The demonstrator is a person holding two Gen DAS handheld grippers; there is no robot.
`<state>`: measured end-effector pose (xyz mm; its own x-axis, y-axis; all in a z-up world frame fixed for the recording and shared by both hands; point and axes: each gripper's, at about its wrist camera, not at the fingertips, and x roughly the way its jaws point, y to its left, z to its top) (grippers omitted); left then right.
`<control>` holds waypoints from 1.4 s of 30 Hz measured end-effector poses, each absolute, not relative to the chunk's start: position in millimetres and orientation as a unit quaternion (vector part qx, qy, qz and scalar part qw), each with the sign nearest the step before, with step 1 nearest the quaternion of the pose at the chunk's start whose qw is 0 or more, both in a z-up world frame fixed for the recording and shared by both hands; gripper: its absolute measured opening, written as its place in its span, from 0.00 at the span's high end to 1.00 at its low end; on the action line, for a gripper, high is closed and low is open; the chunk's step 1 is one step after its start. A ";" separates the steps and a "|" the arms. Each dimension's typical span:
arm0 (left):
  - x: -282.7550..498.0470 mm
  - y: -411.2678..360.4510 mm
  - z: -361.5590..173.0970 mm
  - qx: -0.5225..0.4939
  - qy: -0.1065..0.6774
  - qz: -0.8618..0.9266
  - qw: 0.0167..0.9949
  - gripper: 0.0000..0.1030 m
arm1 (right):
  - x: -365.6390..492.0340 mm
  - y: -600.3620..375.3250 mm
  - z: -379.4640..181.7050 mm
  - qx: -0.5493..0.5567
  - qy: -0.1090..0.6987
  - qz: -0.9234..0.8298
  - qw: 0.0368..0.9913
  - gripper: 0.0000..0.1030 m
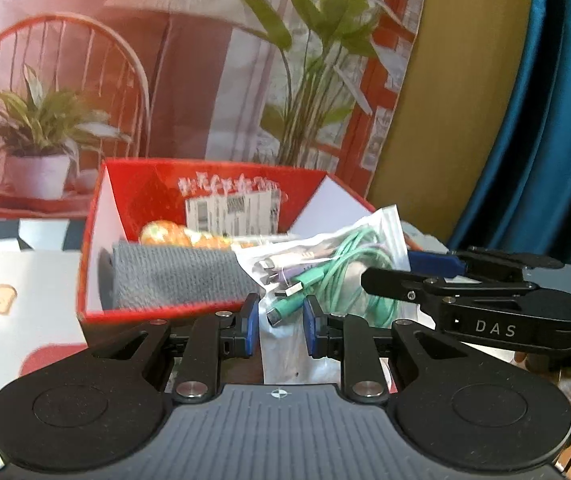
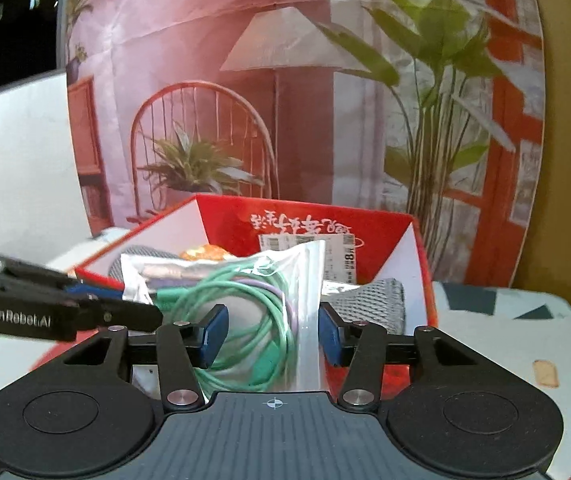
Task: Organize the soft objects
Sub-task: 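Lift the cable bag with both tools and carry it over the red box, then lower the cable bag into the red box and open both tools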
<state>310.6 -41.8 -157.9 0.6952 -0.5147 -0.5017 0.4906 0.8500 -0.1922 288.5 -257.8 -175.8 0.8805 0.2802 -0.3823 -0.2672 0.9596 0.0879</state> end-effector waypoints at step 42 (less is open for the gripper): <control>434.9 -53.2 -175.5 0.017 0.380 -0.217 0.899 0.71 | 442.3 -223.9 -197.5 0.001 0.393 0.091 0.915 0.69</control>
